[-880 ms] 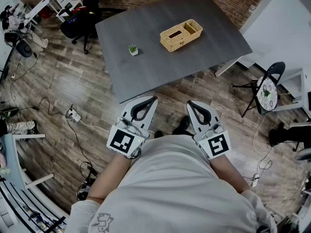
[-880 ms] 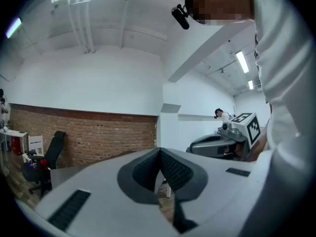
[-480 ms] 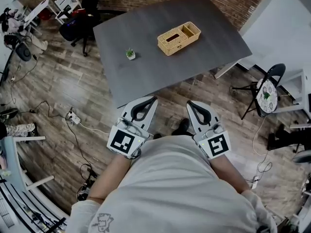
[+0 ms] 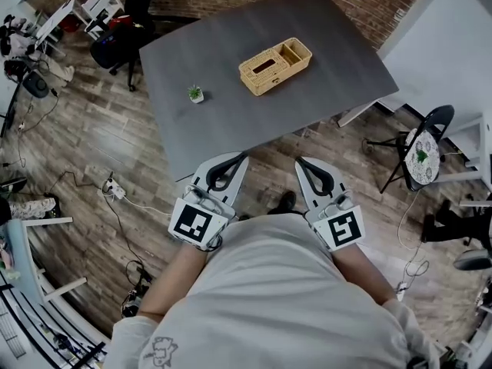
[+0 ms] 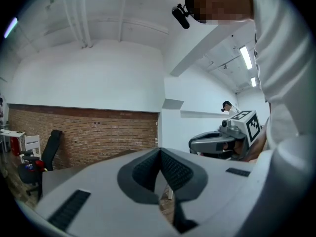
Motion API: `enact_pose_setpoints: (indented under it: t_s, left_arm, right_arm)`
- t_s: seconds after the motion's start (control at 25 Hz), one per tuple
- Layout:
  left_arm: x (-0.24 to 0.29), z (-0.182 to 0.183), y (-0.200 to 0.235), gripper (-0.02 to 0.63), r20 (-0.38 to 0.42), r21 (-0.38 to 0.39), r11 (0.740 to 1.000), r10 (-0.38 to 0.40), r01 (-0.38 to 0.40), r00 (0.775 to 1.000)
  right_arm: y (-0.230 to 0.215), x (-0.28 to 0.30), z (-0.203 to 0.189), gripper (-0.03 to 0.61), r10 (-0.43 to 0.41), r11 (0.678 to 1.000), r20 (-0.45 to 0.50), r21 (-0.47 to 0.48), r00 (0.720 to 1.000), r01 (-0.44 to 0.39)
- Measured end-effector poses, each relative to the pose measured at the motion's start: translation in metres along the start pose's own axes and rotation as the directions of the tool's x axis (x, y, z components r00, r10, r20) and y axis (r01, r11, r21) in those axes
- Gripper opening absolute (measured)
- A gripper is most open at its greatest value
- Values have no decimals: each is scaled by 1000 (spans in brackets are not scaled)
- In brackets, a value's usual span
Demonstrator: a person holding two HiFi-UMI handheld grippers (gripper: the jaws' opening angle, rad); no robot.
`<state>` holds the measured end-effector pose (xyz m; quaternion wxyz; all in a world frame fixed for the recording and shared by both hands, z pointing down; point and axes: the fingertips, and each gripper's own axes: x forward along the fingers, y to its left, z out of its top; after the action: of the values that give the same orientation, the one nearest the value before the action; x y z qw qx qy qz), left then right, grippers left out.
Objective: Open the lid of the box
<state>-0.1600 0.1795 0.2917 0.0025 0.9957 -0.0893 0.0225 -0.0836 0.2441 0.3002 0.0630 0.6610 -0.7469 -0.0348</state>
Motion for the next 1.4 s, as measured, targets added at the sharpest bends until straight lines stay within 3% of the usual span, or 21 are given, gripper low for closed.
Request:
enact_pose_setpoints:
  t_s: [0.28, 0.64, 1.04, 1.4]
  left_arm:
    - [57, -3, -4, 11, -11, -9, 1000, -14, 13, 1000]
    - [112, -9, -7, 11, -38, -12, 1000, -8, 8, 999]
    - [154, -24, -20, 11, -85, -28, 1000, -16, 14, 996]
    - [170, -21, -6, 11, -64, -39, 999, -15, 12, 998]
  right_arm:
    - [-52, 1, -9, 6, 5, 998, -4, 55, 1000, -5]
    - [-113, -1, -30, 116, 16, 999, -25, 37, 1000, -15]
    - [-150, -7, -43, 156, 39, 998, -24, 53, 999, -38]
    - [-160, 6, -54, 178, 60, 995, -62, 78, 996, -55]
